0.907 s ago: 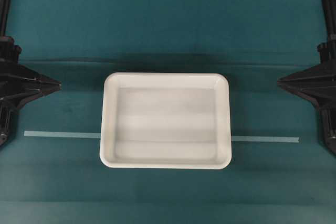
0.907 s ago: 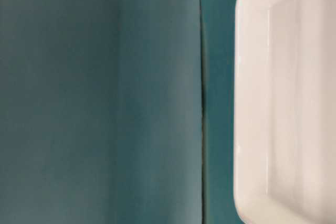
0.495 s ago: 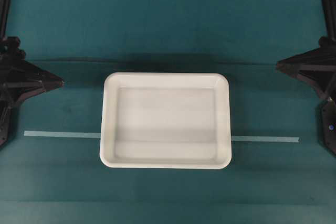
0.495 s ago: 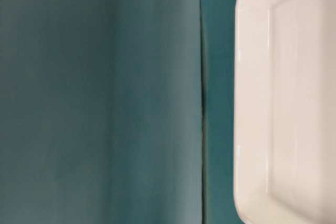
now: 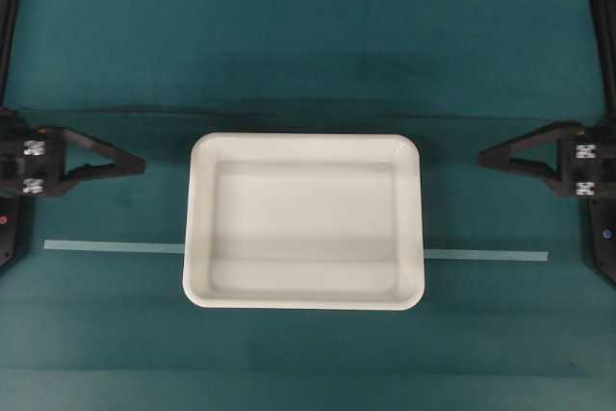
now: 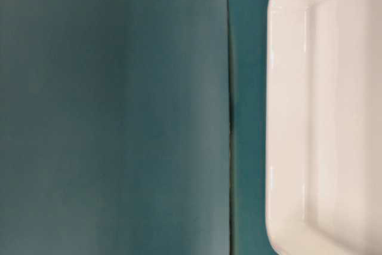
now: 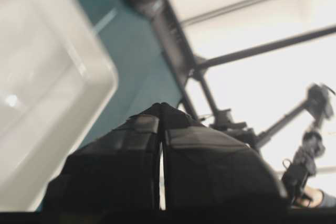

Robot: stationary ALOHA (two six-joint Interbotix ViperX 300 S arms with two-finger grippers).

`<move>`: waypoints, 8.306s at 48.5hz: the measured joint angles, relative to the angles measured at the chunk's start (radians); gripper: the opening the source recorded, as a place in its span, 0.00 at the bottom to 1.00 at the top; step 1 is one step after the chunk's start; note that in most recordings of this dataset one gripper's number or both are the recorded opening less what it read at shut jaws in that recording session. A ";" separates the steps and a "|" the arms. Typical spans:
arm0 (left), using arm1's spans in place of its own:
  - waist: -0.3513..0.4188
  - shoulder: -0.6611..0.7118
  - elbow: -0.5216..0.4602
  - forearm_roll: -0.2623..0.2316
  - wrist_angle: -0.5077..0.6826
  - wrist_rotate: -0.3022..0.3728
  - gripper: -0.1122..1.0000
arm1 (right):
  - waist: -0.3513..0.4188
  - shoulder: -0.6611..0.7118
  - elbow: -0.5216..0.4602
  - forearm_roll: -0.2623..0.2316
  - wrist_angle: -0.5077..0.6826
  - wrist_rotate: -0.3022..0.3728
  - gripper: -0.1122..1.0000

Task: Lift the white case with both hands.
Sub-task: 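Move both grippers inward toward the left and right rims of the white tray, then close both grippers on the tray's left and right side walls, then raise both grippers together, lifting the tray off the table, then lower both grippers to set the tray back on the table, then hold the tray rims briefly, then open both grippers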

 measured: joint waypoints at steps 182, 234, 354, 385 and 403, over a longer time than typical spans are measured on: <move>-0.026 0.575 -0.008 0.000 -0.163 -0.253 0.18 | 0.086 0.637 -0.132 -0.015 -0.008 0.526 0.20; -0.041 0.187 -0.472 0.009 0.580 -0.376 0.17 | -0.097 0.288 -0.531 -0.043 0.635 0.571 0.20; -0.008 0.250 -0.397 0.015 0.574 -0.328 0.16 | -0.094 0.344 -0.534 -0.052 0.716 0.390 0.20; 0.028 0.403 -0.146 0.018 0.370 -0.325 0.14 | -0.084 0.488 -0.258 -0.041 0.399 0.299 0.18; 0.046 0.528 -0.123 0.020 0.325 -0.325 0.14 | -0.089 0.675 -0.272 -0.037 0.373 0.230 0.18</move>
